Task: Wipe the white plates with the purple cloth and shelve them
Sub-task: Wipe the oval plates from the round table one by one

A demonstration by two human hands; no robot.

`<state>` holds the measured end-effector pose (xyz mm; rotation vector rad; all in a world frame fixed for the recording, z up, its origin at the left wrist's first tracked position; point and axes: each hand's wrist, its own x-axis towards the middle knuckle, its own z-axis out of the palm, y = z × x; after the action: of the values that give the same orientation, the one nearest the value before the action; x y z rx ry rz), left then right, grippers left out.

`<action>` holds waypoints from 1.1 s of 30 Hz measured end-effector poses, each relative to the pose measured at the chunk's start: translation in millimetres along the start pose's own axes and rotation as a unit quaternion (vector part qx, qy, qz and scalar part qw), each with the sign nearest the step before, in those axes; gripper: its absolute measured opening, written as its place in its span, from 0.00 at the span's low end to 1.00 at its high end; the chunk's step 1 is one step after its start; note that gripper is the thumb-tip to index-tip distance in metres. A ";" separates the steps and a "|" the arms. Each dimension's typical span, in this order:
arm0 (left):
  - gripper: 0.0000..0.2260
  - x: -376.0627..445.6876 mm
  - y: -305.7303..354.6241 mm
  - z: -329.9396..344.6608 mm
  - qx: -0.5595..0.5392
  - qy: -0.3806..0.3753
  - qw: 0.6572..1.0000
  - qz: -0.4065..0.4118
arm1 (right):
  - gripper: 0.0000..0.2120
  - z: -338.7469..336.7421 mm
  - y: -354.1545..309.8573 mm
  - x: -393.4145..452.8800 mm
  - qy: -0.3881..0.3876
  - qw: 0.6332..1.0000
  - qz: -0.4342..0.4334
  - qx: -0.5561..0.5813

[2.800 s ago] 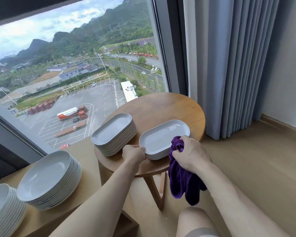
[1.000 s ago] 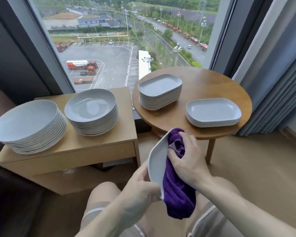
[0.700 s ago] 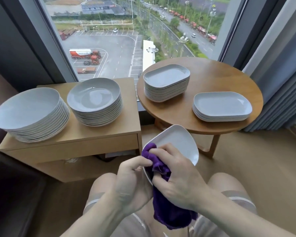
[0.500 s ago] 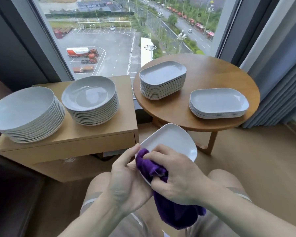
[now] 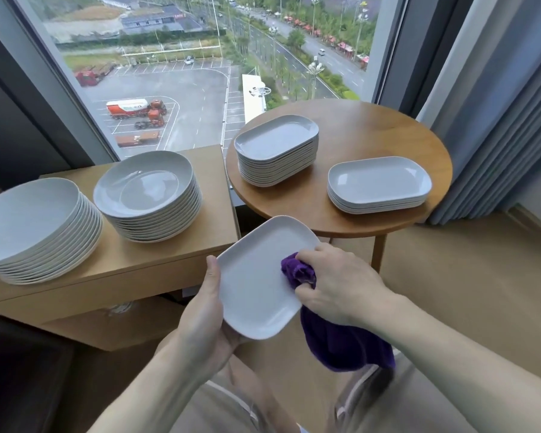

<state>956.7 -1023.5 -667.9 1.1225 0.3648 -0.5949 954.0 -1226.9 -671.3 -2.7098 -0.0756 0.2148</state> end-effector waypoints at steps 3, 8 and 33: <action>0.29 -2.1 -2.2 3.0 0.014 -0.016 1.000 -0.012 | 0.05 -6.2 17.2 7.2 0.031 0.998 0.058 -0.011; 0.28 -1.5 -13.6 7.6 0.015 -0.045 0.998 -0.031 | 0.10 -3.5 21.6 9.1 0.075 0.994 0.076 -0.032; 0.29 12.9 -7.4 3.9 0.046 0.034 0.997 0.045 | 0.07 16.9 -21.1 -14.8 -0.040 0.995 -0.087 -0.028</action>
<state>962.3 -1032.7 -678.9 1.2423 0.3466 -0.4996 936.2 -1202.1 -675.8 -2.7311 -0.3444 0.2719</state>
